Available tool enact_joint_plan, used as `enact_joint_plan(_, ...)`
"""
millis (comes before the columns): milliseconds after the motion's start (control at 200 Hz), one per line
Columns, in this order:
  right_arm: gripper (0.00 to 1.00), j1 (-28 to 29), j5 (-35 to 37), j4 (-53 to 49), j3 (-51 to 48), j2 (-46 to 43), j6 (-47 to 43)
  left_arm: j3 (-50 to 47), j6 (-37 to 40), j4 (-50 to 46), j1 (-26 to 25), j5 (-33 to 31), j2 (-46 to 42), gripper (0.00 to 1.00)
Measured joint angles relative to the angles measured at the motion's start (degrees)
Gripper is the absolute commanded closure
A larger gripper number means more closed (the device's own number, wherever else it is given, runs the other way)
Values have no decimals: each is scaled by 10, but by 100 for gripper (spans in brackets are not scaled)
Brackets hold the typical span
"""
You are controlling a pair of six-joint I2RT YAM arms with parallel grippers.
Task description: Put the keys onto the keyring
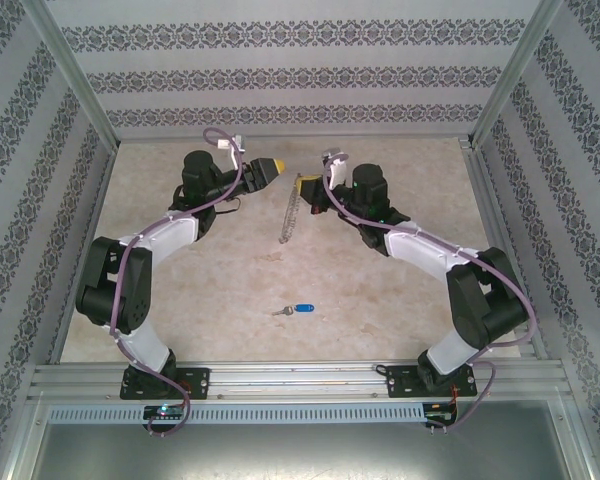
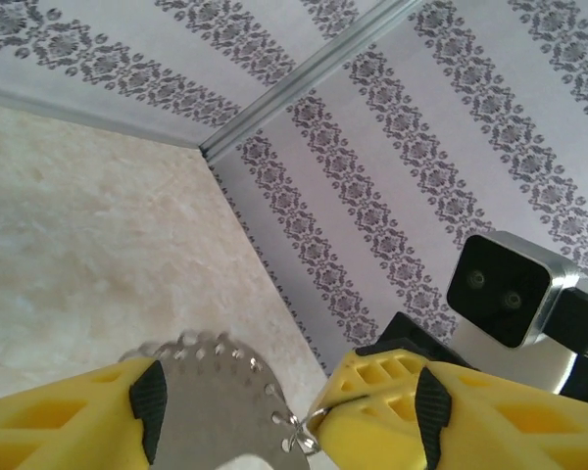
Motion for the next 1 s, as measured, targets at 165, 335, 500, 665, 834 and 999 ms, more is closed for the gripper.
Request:
enact_joint_plan(165, 100, -10, -35, -11, -6, -1, 0, -22, 9, -8, 0, -11, 0, 33)
enact_joint_plan(335, 100, -19, -99, 25, -23, -1, 9, -25, 24, -8, 0, 3, 0, 57)
enact_joint_plan(500, 100, -27, -142, 53, -24, -1, 31, -25, 11, 19, 0, 35, 0, 65)
enact_joint_plan(665, 100, -50, -169, 93, -33, -1, 67, -41, -42, 118, 0, 66, 3, 64)
enact_joint_plan(834, 100, -67, -191, 113, -38, -1, 92, -58, -71, 164, -9, 68, 12, 63)
enact_joint_plan(999, 100, -74, -211, 123, -38, -1, 108, -63, -68, 163, -26, 68, 12, 57)
